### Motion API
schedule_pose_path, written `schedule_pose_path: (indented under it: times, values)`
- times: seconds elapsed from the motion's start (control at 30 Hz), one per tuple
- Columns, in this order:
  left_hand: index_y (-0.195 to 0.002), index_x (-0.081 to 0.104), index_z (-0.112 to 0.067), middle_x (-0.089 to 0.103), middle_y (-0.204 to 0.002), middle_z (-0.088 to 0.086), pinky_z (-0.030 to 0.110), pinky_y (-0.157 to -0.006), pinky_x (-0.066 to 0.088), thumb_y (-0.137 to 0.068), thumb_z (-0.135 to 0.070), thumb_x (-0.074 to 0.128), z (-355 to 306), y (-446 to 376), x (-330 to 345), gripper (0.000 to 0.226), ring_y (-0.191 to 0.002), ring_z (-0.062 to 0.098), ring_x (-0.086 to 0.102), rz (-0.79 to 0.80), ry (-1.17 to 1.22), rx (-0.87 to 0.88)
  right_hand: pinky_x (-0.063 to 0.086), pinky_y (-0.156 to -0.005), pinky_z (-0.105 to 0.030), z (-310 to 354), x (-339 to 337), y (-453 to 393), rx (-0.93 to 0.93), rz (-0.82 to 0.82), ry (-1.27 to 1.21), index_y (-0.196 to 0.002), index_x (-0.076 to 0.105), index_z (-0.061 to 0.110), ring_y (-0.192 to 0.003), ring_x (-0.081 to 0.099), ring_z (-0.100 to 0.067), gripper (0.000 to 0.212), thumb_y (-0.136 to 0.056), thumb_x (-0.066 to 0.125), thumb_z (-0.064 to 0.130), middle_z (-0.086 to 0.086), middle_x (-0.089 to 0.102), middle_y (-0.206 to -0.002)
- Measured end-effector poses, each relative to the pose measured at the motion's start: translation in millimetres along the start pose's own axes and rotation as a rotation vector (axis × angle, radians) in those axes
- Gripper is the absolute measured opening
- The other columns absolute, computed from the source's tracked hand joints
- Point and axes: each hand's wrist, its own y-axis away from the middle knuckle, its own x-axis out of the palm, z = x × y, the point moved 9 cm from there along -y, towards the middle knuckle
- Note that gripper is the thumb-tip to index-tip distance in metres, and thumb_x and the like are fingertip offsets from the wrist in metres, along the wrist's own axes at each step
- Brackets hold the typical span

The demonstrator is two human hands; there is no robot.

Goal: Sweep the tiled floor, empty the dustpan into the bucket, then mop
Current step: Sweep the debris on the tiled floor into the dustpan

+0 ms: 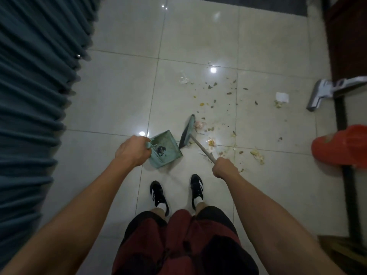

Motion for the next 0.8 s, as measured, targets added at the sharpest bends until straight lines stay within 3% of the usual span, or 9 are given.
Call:
schedule_pose_path:
  times: [0.07, 0.2, 0.33, 0.47, 0.53, 0.63, 0.7, 0.8]
  values:
    - [-0.094, 0.071, -0.028, 0.069, -0.087, 0.001, 0.029, -0.063, 0.049, -0.09, -0.027, 0.061, 2.3, -4.2, -2.1, 0.011, -0.075, 0.025, 0.064, 0.01, -0.018, 0.054, 0.049, -0.069, -0.033, -3.9, 6.7, 11.8, 0.046, -0.018, -0.022, -0.129, 0.054, 0.01, -0.085, 0.058, -0.022, 0.037, -0.093, 0.047, 0.007, -0.007, 0.057, -0.099]
    - [-0.094, 0.07, -0.029, 0.07, -0.089, 0.003, 0.033, -0.068, 0.056, -0.09, -0.028, 0.06, 2.9, -9.7, -7.0, 0.011, -0.078, 0.027, 0.066, 0.031, -0.07, 0.148, 0.045, -0.072, -0.032, -11.2, 25.4, 37.0, 0.119, -0.045, -0.081, -0.124, 0.057, 0.009, -0.092, 0.059, -0.024, 0.032, -0.093, 0.047, 0.007, -0.009, 0.061, -0.117]
    - [-0.092, 0.07, -0.029, 0.07, -0.088, 0.001, 0.033, -0.066, 0.056, -0.089, -0.029, 0.061, -10.4, -10.5, -9.8, 0.01, -0.075, 0.026, 0.065, 0.029, -0.119, 0.226, 0.044, -0.071, -0.031, -24.3, 41.9, 58.5, 0.162, -0.063, -0.143, -0.123, 0.055, 0.01, -0.087, 0.054, -0.024, 0.03, -0.094, 0.048, 0.009, -0.009, 0.059, -0.111]
    - [-0.095, 0.071, -0.029, 0.07, -0.092, 0.003, 0.038, -0.071, 0.059, -0.086, -0.031, 0.063, -34.2, -6.5, -7.2, 0.012, -0.078, 0.028, 0.065, 0.041, -0.191, 0.297, 0.044, -0.074, -0.032, -49.5, 57.8, 81.5, 0.206, -0.099, -0.223, -0.121, 0.055, 0.012, -0.101, 0.061, -0.027, 0.028, -0.094, 0.047, 0.013, -0.01, 0.059, -0.116]
    - [-0.099, 0.072, -0.029, 0.069, -0.091, 0.003, 0.036, -0.068, 0.056, -0.087, -0.031, 0.063, -48.6, 0.0, -3.7, 0.015, -0.078, 0.028, 0.064, 0.044, -0.232, 0.339, 0.047, -0.073, -0.033, -64.1, 70.2, 94.5, 0.233, -0.121, -0.274, -0.119, 0.055, 0.013, -0.094, 0.06, -0.027, 0.026, -0.094, 0.047, 0.015, -0.009, 0.06, -0.114]
    - [-0.105, 0.073, -0.027, 0.067, -0.091, 0.002, 0.035, -0.067, 0.055, -0.088, -0.032, 0.063, -69.1, 11.2, 6.1, 0.02, -0.079, 0.027, 0.063, 0.03, -0.281, 0.394, 0.056, -0.059, -0.034, -85.8, 107.1, 109.3, 0.309, -0.051, -0.571, -0.113, 0.054, 0.009, -0.078, 0.06, -0.027, 0.022, -0.093, 0.047, 0.011, -0.013, 0.057, -0.101]
    - [-0.106, 0.074, -0.027, 0.069, -0.092, 0.002, 0.037, -0.068, 0.058, -0.087, -0.032, 0.063, -83.8, 23.4, 16.4, 0.022, -0.079, 0.026, 0.064, 0.037, -0.312, 0.43, 0.052, -0.048, -0.029, -97.2, 129.1, 119.3, 0.352, 0.022, -0.837, -0.113, 0.055, 0.001, -0.071, 0.06, -0.029, 0.023, -0.092, 0.046, 0.007, -0.017, 0.055, -0.094]
    - [-0.11, 0.073, -0.028, 0.069, -0.095, 0.003, 0.036, -0.066, 0.056, -0.088, -0.032, 0.063, -108.8, 48.9, 32.0, 0.024, -0.079, 0.025, 0.063, 0.043, -0.375, 0.501, 0.045, -0.044, -0.026, -121.9, 150.8, 135.4, 0.385, 0.003, -1.03, -0.11, 0.058, -0.006, -0.061, 0.057, -0.03, 0.025, -0.091, 0.046, 0.004, -0.022, 0.057, -0.088]
